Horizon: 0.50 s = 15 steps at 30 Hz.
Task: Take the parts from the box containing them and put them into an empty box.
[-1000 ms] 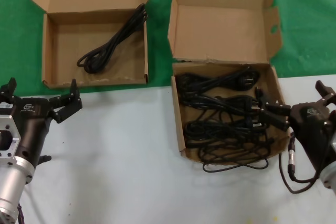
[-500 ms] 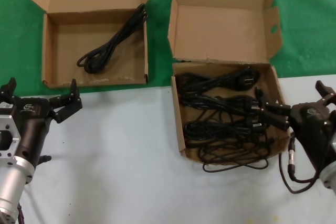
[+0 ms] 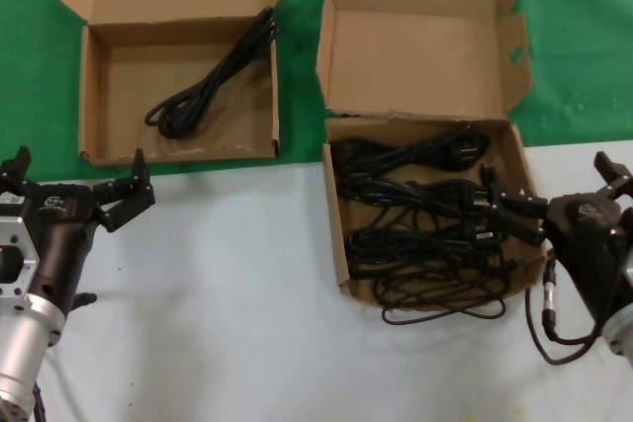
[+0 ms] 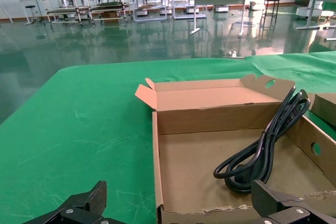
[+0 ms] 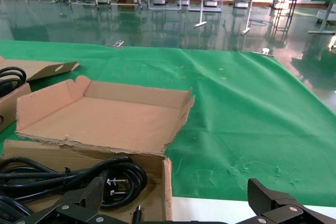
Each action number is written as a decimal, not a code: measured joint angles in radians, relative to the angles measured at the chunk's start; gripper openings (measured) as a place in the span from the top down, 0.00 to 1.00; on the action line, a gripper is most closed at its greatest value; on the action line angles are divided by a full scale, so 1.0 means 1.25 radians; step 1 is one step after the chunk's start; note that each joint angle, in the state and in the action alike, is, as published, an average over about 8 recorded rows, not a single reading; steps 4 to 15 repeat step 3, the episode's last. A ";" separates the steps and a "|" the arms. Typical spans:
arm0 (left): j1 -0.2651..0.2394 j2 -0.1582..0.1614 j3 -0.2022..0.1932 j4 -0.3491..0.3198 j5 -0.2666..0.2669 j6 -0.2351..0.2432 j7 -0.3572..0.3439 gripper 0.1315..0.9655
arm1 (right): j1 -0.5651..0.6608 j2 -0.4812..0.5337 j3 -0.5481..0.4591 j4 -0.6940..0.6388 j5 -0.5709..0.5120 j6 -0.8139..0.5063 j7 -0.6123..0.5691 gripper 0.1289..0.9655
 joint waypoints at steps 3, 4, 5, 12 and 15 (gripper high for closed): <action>0.000 0.000 0.000 0.000 0.000 0.000 0.000 0.00 | 0.000 0.000 0.000 0.000 0.000 0.000 0.000 0.00; 0.000 0.000 0.000 0.000 0.000 0.000 0.000 0.00 | 0.000 0.000 0.000 0.000 0.000 0.000 0.000 0.00; 0.000 0.000 0.000 0.000 0.000 0.000 0.000 0.00 | 0.000 0.000 0.000 0.000 0.000 0.000 0.000 0.00; 0.000 0.000 0.000 0.000 0.000 0.000 0.000 0.00 | 0.000 0.000 0.000 0.000 0.000 0.000 0.000 0.00; 0.000 0.000 0.000 0.000 0.000 0.000 0.000 0.00 | 0.000 0.000 0.000 0.000 0.000 0.000 0.000 0.00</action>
